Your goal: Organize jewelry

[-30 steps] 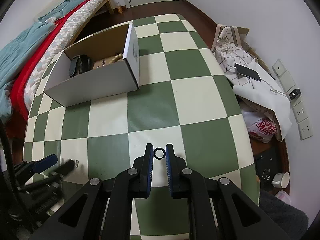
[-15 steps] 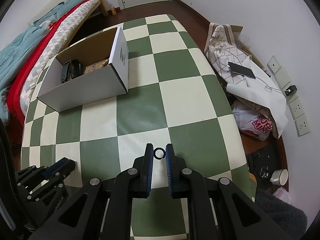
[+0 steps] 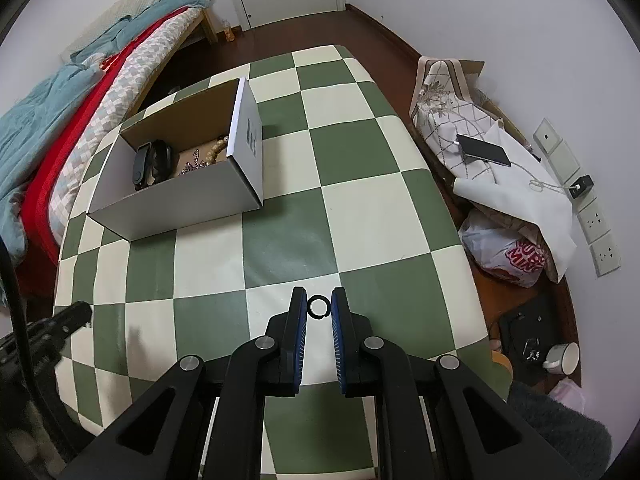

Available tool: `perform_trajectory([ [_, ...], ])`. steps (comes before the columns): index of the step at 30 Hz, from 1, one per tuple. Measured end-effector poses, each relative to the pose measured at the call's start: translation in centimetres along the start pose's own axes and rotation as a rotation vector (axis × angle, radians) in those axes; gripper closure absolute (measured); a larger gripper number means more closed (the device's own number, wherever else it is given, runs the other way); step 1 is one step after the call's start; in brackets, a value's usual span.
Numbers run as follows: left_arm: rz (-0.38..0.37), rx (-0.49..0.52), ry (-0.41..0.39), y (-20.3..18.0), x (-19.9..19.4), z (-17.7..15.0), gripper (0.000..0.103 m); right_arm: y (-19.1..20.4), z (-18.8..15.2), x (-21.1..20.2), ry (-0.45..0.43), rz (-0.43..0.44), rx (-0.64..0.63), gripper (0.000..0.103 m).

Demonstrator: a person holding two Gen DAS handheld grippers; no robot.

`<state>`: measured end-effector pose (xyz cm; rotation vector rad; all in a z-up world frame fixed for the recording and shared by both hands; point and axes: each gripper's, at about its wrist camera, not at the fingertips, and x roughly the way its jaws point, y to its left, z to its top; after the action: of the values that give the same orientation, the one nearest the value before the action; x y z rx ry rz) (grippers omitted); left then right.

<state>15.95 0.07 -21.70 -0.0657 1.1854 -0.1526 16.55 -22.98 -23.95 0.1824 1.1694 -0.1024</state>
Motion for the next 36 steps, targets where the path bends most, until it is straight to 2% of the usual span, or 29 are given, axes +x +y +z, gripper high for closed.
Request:
perform_trajectory([
  [5,-0.043,-0.031,-0.022,0.5,-0.9,-0.6,0.102,0.0,0.0,-0.4,-0.008,0.009,0.003,0.09],
  [9,-0.058,-0.05,-0.027,0.6,-2.4,0.2,0.102,0.0,0.3,-1.3,-0.019,0.027,0.006,0.09],
  [14,-0.048,-0.027,-0.111,-0.1,-5.4,3.7,0.102,1.6,2.3,-3.8,-0.068,0.07,-0.026,0.09],
  [17,-0.032,-0.001,-0.15,-0.6,-6.0,6.7,0.102,3.4,4.6,-5.0,-0.102,0.103,-0.06,0.09],
  [21,-0.04,0.0,-0.148,-0.7,-4.8,10.6,0.102,6.3,8.6,-4.8,-0.127,0.13,-0.109,0.09],
  [26,0.001,0.025,-0.118,-0.7,-1.8,14.0,0.102,9.0,12.7,-2.4,-0.111,0.127,-0.155,0.09],
  [31,0.005,0.023,-0.08,-0.5,0.6,15.3,0.102,10.2,14.8,0.4,-0.076,0.1,-0.19,0.09],
  [36,-0.013,0.015,-0.058,-0.6,1.8,15.5,0.102,10.1,15.2,2.3,-0.045,0.095,-0.198,0.09],
])
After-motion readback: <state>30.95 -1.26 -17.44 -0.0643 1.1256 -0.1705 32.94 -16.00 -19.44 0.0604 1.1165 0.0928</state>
